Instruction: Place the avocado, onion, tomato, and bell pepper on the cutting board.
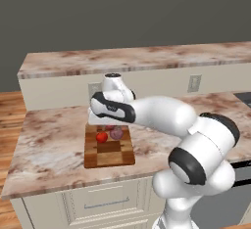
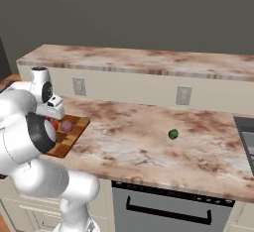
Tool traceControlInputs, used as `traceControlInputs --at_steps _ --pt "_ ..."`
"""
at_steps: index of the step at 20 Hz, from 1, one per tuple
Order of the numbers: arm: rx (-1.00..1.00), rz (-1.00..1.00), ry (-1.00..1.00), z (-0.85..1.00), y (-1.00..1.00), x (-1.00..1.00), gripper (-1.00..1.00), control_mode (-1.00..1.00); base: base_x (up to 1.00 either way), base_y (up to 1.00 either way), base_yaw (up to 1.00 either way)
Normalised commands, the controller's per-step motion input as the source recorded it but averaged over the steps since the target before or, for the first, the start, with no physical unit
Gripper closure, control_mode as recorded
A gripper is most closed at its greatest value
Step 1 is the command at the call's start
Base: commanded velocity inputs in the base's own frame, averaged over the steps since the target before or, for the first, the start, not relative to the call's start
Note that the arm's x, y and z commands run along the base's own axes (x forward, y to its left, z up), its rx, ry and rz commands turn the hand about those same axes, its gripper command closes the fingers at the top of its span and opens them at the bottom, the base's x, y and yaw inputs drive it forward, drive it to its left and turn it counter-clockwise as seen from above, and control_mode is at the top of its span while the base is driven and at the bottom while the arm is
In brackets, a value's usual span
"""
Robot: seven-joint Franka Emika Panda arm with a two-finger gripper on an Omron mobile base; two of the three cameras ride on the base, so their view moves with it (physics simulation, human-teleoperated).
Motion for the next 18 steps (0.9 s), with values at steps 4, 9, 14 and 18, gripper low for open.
traceControlInputs --at_steps 4,9,14,18 --pt "0.00 0.01 0.07 -0.43 0.20 0.11 1.00 -1.00 0.00 0.00 0.00" --pt "0.00 0.01 0.04 -0.34 0.19 0.10 1.00 -1.00 0.00 0.00 0.00" --pt "0.00 0.00 0.05 -0.37 0.10 0.09 1.00 -1.00 0.00 0.00 0.00" --pt "0.00 0.00 0.05 -0.38 0.00 0.00 1.00 -1.00 0.00 0.00 0.00"
